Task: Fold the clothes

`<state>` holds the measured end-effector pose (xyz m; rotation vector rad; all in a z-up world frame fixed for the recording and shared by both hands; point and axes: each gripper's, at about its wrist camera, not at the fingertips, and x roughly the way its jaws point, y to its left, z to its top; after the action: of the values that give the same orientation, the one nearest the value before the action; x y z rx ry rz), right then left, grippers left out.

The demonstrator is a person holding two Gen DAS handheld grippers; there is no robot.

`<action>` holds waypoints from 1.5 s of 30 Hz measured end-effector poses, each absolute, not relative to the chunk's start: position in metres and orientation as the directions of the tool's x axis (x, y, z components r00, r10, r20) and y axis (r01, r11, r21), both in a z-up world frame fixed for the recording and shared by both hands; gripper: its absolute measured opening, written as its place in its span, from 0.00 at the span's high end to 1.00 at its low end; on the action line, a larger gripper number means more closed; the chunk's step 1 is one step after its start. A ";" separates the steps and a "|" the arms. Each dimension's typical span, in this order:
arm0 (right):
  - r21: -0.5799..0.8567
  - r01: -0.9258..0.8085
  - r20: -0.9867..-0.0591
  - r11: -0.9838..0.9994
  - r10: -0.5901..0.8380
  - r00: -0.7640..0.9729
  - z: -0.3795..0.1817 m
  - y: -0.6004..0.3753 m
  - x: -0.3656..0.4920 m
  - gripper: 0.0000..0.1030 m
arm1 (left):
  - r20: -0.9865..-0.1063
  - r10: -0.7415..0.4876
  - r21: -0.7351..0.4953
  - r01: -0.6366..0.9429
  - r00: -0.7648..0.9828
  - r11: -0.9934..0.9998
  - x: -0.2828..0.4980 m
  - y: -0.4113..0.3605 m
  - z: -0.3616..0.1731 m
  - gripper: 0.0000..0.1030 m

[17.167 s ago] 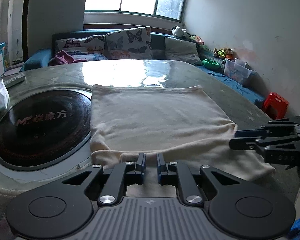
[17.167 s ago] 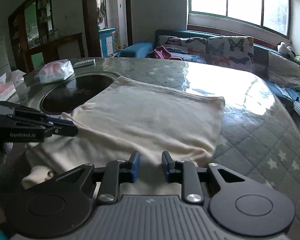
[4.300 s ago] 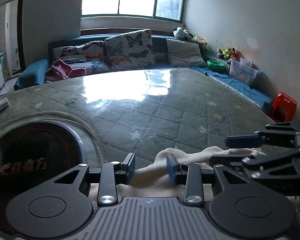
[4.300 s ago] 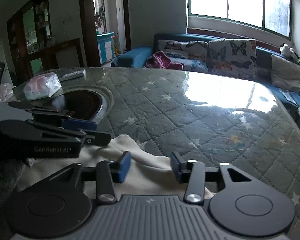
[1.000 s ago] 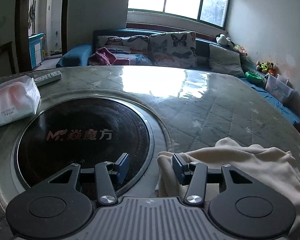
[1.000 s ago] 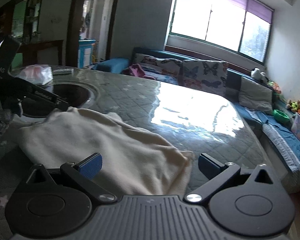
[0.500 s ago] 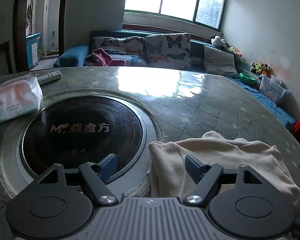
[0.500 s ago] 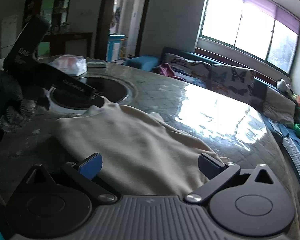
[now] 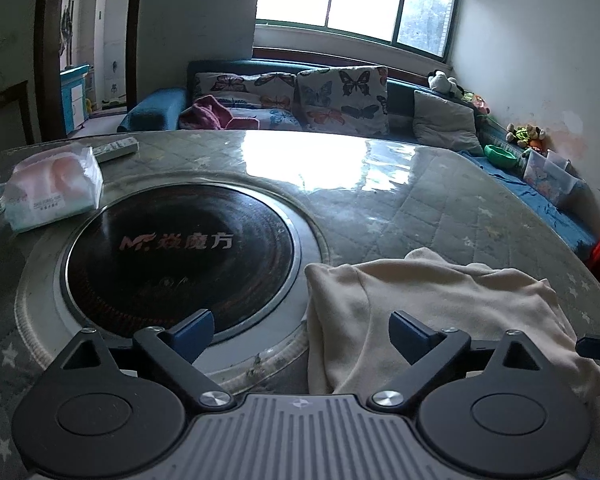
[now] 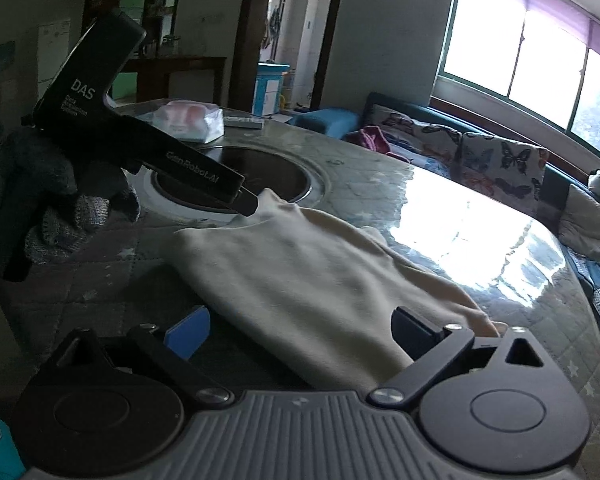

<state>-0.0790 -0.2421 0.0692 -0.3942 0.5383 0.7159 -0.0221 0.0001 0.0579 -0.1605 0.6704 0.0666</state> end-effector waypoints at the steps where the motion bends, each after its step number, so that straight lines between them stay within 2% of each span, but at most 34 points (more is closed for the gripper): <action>1: -0.157 -0.708 -0.589 0.688 0.511 0.627 0.069 -0.241 -0.080 0.05 | -0.623 0.012 -0.128 -0.117 0.782 0.985 -0.024 0.001 0.058 0.06; 12: -0.145 -0.749 -0.621 0.647 0.530 0.578 0.065 -0.223 -0.078 0.14 | -0.619 0.027 -0.137 -0.142 0.785 0.980 -0.039 0.012 0.058 0.06; 26: -0.159 -0.781 -0.638 0.604 0.541 0.548 0.064 -0.212 -0.080 0.16 | -0.618 0.014 -0.152 -0.136 0.786 0.979 -0.043 0.010 0.061 0.06; 28: -0.161 -0.785 -0.641 0.598 0.542 0.544 0.064 -0.210 -0.080 0.21 | -0.617 0.014 -0.152 -0.136 0.787 0.979 -0.043 0.010 0.062 0.06; 32: -0.161 -0.796 -0.646 0.584 0.547 0.532 0.063 -0.205 -0.079 0.25 | -0.613 0.015 -0.151 -0.136 0.790 0.979 -0.044 0.010 0.064 0.06; 34: -0.159 -0.803 -0.649 0.574 0.552 0.523 0.063 -0.202 -0.079 0.35 | -0.614 0.016 -0.151 -0.137 0.789 0.979 -0.044 0.011 0.064 0.06; 45: -0.179 -0.841 -0.658 0.510 0.573 0.488 0.061 -0.182 -0.081 0.38 | -0.623 0.014 -0.153 -0.139 0.782 0.978 -0.040 0.014 0.062 0.06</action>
<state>-0.0808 -0.1824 0.0609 -0.5275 0.5733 0.9092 -0.0405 0.0143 0.0617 -0.1958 0.6684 0.0832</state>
